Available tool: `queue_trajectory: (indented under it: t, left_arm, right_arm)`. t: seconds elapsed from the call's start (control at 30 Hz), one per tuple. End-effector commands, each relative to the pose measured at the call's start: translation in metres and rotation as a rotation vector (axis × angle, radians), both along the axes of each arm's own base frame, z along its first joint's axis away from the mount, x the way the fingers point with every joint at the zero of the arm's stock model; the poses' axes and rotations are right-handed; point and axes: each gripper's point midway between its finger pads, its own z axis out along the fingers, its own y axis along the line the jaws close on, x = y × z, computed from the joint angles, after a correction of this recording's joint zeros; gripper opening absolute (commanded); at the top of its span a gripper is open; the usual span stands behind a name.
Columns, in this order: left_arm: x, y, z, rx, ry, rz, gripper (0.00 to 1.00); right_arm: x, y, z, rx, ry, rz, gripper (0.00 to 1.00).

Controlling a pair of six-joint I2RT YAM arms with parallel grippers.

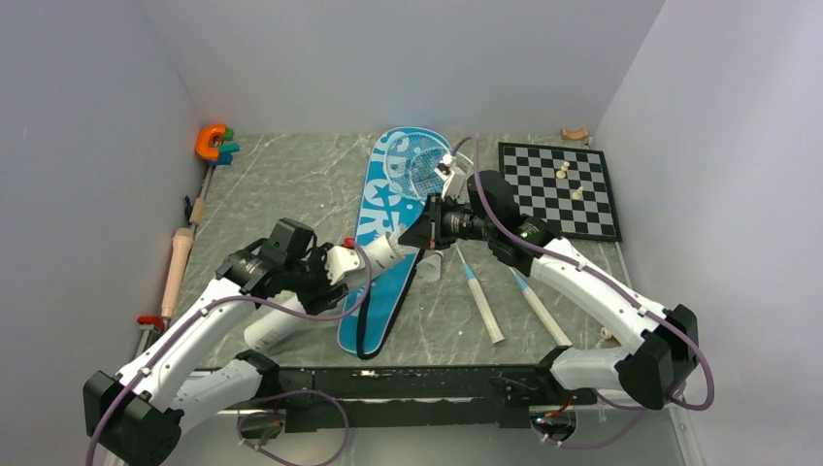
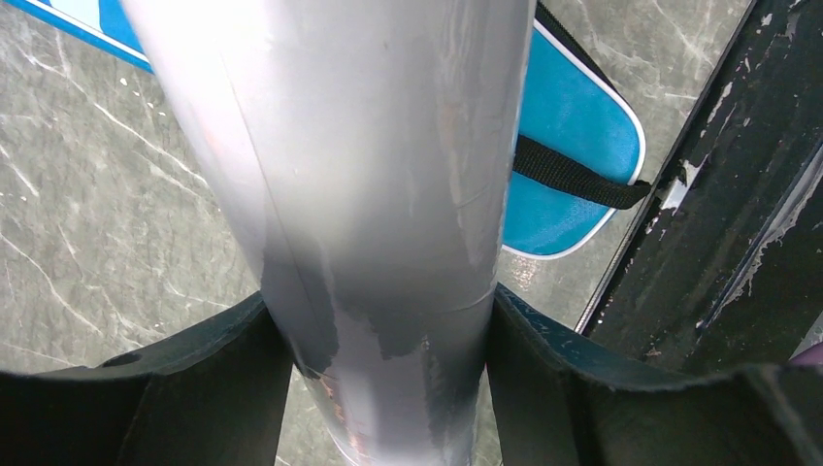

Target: Pack up the badminton gear

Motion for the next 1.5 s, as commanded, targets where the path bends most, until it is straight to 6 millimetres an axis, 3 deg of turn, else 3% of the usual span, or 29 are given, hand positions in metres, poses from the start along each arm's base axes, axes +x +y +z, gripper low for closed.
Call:
queue_trajectory:
  t: [0.0, 0.1, 0.17, 0.2, 0.37, 0.53, 0.73, 0.83, 1.0, 1.3, 1.47]
  left_arm:
    - [-0.003, -0.006, 0.009, -0.042, -0.024, -0.038, 0.67]
    - [-0.004, -0.007, 0.009, -0.045, -0.021, -0.042, 0.67]
    - [-0.004, -0.007, 0.009, -0.045, -0.02, -0.042, 0.67]
    - [-0.004, -0.007, 0.009, -0.043, -0.02, -0.043, 0.67]
    - [-0.005, -0.006, 0.008, -0.039, -0.016, -0.044, 0.67]
    - [-0.004, -0.005, 0.007, -0.036, -0.014, -0.042, 0.67]
    - [-0.003, -0.006, 0.01, -0.037, -0.016, -0.041, 0.67]
    - [-0.002, -0.007, 0.012, -0.043, -0.017, -0.042, 0.67]
    - [-0.001, -0.008, 0.016, -0.044, -0.02, -0.043, 0.67]
    - [0.0, -0.013, 0.026, -0.064, -0.018, -0.048, 0.68]
    - [-0.001, -0.016, 0.029, -0.082, -0.01, -0.051, 0.68]
  right_arm:
    - [-0.008, 0.018, 0.012, 0.077, 0.004, 0.065, 0.0]
    - [-0.01, 0.023, 0.012, 0.104, 0.014, 0.083, 0.08]
    - [-0.011, 0.023, 0.01, 0.11, 0.018, 0.085, 0.27]
    - [-0.012, 0.022, 0.009, 0.103, 0.023, 0.085, 0.41]
    - [-0.002, 0.003, 0.018, 0.083, -0.005, 0.019, 0.6]
    - [0.011, -0.026, 0.029, 0.082, -0.038, -0.074, 0.64]
    - [0.023, -0.036, -0.005, 0.007, 0.004, -0.131, 0.59]
    - [0.026, -0.032, -0.023, -0.053, 0.013, -0.127, 0.59]
    - [0.022, -0.022, -0.038, -0.112, 0.022, -0.091, 0.67]
    - [0.015, -0.006, -0.066, -0.15, 0.054, -0.051, 0.67]
    - [0.013, 0.013, -0.065, -0.127, 0.056, -0.017, 0.67]
